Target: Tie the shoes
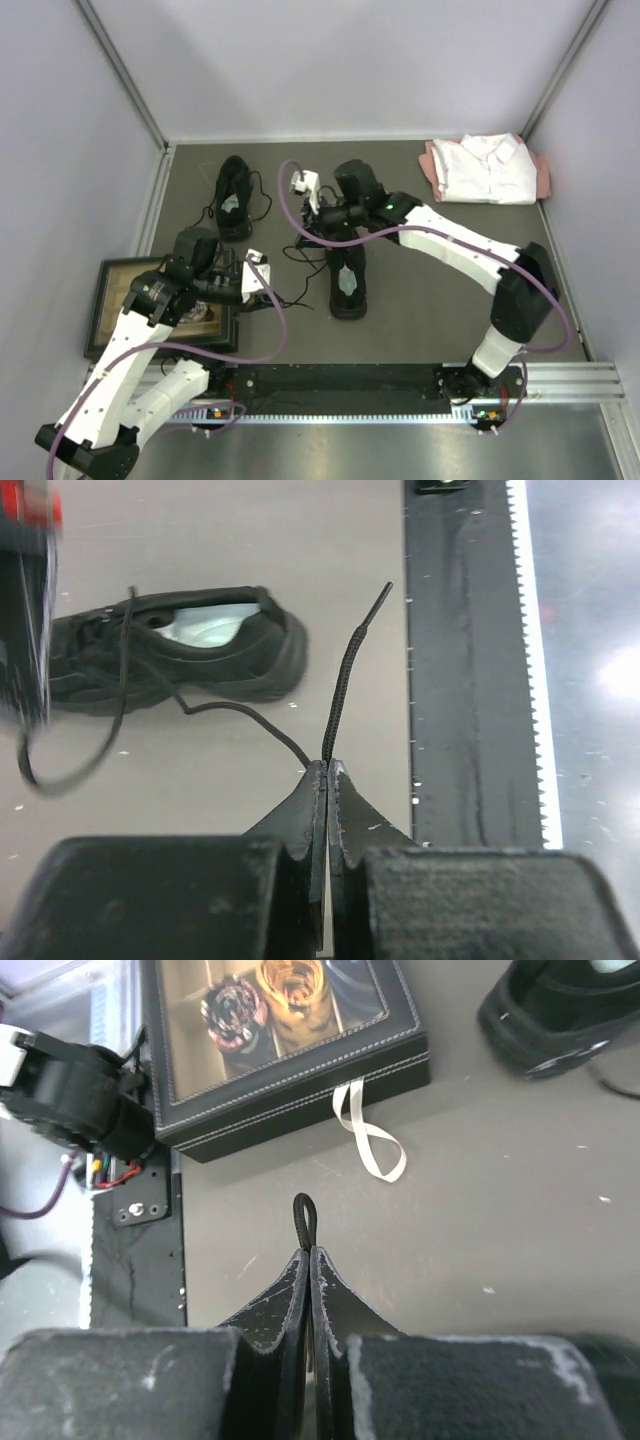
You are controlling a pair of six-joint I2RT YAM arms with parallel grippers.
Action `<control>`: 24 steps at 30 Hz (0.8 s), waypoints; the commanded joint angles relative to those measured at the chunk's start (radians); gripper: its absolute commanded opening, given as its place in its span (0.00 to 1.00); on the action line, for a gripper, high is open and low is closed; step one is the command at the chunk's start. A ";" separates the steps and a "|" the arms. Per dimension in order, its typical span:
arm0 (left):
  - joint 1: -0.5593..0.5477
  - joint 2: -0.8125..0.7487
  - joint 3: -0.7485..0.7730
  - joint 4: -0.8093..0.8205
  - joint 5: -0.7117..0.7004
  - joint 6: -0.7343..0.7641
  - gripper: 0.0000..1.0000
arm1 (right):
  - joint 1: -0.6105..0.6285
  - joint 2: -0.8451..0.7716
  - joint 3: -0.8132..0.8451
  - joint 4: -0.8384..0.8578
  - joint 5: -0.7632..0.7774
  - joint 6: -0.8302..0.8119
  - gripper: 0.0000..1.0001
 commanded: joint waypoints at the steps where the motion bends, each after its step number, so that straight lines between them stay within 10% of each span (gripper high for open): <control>1: -0.002 0.008 0.033 -0.066 0.085 0.027 0.00 | 0.053 0.106 0.077 0.091 0.023 0.027 0.00; 12: -0.014 0.046 0.001 -0.108 0.135 0.101 0.00 | 0.059 0.267 0.117 0.062 -0.018 0.042 0.00; 18: -0.014 0.060 0.005 0.022 0.119 -0.045 0.00 | 0.044 0.177 0.152 0.002 -0.023 0.062 0.60; 24: -0.014 0.074 -0.019 0.380 0.054 -0.391 0.00 | -0.059 0.050 0.189 -0.056 -0.069 0.087 0.75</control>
